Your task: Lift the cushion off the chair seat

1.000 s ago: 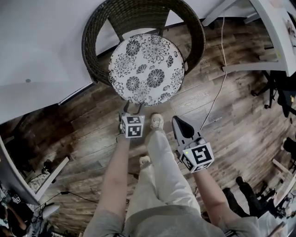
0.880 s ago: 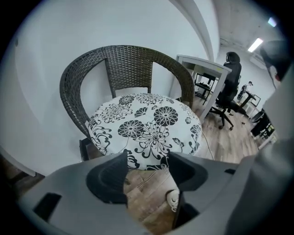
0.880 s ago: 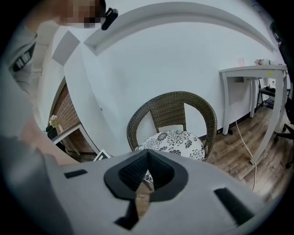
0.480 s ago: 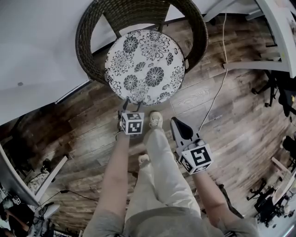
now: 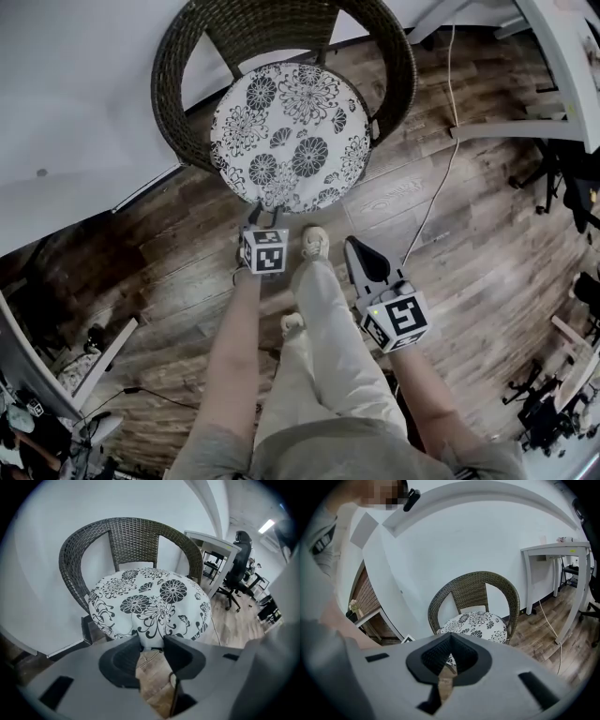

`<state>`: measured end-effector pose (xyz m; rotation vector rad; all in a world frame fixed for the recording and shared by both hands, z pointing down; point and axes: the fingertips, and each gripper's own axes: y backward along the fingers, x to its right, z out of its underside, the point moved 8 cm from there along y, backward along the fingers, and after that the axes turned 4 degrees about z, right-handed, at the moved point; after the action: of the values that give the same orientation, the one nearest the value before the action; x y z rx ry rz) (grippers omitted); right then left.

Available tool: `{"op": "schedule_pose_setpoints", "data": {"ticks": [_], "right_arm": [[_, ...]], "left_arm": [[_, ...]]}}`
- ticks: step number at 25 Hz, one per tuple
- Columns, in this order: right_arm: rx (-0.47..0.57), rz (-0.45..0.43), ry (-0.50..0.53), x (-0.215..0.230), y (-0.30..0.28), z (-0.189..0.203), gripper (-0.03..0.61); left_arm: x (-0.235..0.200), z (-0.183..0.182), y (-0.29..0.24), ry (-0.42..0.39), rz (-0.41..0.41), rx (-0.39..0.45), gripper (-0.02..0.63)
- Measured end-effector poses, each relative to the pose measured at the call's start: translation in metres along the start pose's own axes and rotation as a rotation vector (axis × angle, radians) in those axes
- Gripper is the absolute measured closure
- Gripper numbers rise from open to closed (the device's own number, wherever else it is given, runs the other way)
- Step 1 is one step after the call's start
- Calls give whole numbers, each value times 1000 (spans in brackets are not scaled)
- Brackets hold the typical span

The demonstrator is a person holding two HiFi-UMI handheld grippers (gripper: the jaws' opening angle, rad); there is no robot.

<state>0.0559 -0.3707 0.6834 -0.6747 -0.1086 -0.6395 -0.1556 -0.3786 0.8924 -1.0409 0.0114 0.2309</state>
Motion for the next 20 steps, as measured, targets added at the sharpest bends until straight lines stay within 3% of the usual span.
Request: {"op": "schedule_pose_setpoints", "data": {"ticks": [4,20], "right_arm": [[9,1,3,1,5,-8,578],[96,6,53,-42,64,-34,578]], "left_arm": [[3,-9,6,-14,-28,6,546],[22,-28,89,-17,0,117,574]]}}
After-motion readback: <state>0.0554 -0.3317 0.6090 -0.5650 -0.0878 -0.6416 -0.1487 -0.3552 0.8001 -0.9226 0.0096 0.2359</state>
